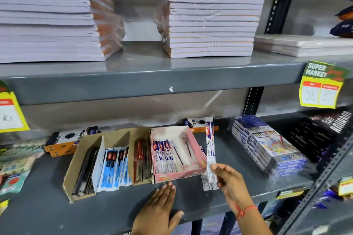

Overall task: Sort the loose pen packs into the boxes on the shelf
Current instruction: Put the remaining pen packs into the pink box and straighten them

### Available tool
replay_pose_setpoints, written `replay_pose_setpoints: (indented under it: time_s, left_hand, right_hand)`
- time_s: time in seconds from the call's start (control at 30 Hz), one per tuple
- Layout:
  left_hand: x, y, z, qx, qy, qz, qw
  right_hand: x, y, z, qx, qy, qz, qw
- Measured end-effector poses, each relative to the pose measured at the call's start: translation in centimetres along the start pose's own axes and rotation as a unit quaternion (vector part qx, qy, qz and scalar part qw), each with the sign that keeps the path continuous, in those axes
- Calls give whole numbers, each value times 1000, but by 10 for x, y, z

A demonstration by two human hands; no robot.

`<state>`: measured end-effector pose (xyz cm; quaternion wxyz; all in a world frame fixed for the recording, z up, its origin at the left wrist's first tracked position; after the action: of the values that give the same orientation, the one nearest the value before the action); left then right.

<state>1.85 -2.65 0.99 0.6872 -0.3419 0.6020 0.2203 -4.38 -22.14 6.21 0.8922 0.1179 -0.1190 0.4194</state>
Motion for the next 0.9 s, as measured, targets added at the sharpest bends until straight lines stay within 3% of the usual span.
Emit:
replay_pose_setpoints:
  time_s: [0.4,0.57,0.8,0.9]
  left_hand:
    - [-10,20,31,7,-36,-7,999]
    - [-12,28,50,-36,-12,41,998]
    - [-8,28,54,-58,31,59,996]
    - [-4,28,53,-52,46,84,994]
  right_hand:
    - [49,-14,7,-1,112,49,992]
    - [89,-30,-5,11,234,58,970]
    - [121,-52,-31,-28,447,83,890]
    - [130,-58,-33,-49,552,99,827]
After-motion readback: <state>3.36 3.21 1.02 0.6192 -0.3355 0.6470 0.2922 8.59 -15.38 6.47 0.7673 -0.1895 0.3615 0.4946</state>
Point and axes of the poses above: each hand's wrist, its own y-axis away from the middle knuckle, its own x-axis out of the palm, z = x × y, the point moved 3 cm from there along -y, towards the middle knuckle, and after that the axes turned 8 degrees about -x, right-handed, at the moved point
